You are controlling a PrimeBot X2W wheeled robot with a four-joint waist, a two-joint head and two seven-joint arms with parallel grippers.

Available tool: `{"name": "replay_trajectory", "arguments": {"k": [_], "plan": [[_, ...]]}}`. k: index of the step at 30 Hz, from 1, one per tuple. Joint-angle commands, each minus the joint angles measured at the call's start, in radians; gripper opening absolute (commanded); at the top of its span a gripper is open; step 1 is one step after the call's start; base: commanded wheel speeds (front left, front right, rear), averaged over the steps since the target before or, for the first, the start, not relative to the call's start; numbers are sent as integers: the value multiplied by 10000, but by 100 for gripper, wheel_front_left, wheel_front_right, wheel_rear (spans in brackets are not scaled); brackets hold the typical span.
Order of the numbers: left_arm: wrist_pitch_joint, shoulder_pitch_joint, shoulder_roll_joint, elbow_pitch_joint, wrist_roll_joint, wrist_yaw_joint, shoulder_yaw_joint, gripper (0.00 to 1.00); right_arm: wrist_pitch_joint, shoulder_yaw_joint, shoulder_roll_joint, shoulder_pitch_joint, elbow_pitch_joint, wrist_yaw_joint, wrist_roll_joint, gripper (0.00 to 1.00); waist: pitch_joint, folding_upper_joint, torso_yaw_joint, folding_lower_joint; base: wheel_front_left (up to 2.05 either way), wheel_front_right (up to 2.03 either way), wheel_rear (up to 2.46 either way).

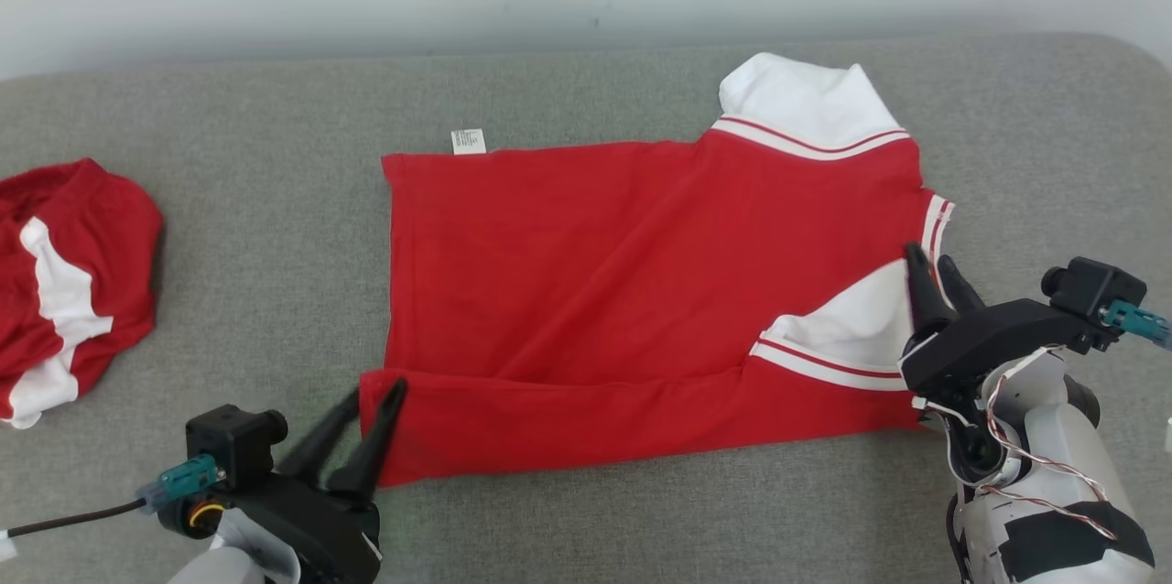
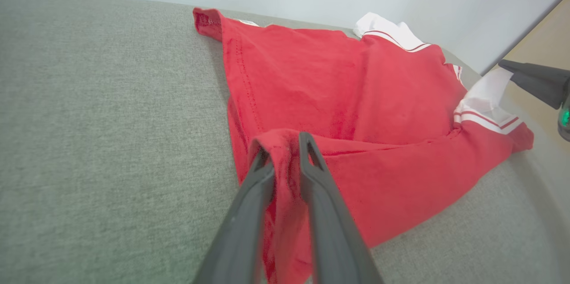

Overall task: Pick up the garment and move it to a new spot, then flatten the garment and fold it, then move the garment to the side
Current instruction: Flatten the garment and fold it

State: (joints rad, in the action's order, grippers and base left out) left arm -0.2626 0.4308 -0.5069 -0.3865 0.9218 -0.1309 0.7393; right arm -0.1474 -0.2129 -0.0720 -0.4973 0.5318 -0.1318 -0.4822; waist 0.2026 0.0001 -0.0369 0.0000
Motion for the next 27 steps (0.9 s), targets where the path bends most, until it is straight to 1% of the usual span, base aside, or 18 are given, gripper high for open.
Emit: {"name": "replay_trajectory", "arguments": {"k": [1, 3, 5, 8, 13, 16, 20, 23, 27], "plan": [[-38, -89, 99, -106, -171, 8, -165, 100, 217, 195, -143, -23, 35, 25, -74, 100, -197, -1, -72, 0, 0, 0, 0], [-38, -220, 207, -169, -383, 8, -464, 100, 475, 491, -399, 144, -40, 25, 0, 100, -315, -1, -84, 0, 0, 0, 0], [-38, -412, 305, -188, -586, 8, -803, 100, 681, 741, -500, 385, -129, 25, -106, 100, -436, -1, -108, 0, 0, 0, 0], [-37, -776, 481, -115, -998, 8, -1381, 100, 1058, 1222, -984, 742, -356, 25, 159, 100, -537, -1, -125, 0, 0, 0, 0], [-38, -1500, 778, 78, -1620, 8, -2174, 100, 1466, 1652, -1352, 1584, -730, 25, 286, 100, -593, -1, -164, 0, 0, 0, 0], [-38, -2029, 963, 138, -1931, 8, -2455, 100, 1573, 1787, -1506, 2147, -949, 25, 440, 100, -562, -1, -189, 0, 0, 0, 0], [-38, -2363, 1149, -31, -2203, 8, -2452, 100, 1678, 1869, -1697, 2637, -1108, 25, 855, 100, -523, -1, -216, 0, 0, 0, 0], [-38, -2516, 1311, -329, -2247, 8, -2346, 100, 1767, 1719, -1543, 3132, -1166, 25, 1180, 100, -439, -1, -259, 0, 0, 0, 0], [-38, -2376, 1371, -569, -2252, 8, -2262, 100, 1846, 1635, -1493, 3269, -1078, 25, 1497, 100, -333, -1, -299, 0, 0, 0, 0]]}}
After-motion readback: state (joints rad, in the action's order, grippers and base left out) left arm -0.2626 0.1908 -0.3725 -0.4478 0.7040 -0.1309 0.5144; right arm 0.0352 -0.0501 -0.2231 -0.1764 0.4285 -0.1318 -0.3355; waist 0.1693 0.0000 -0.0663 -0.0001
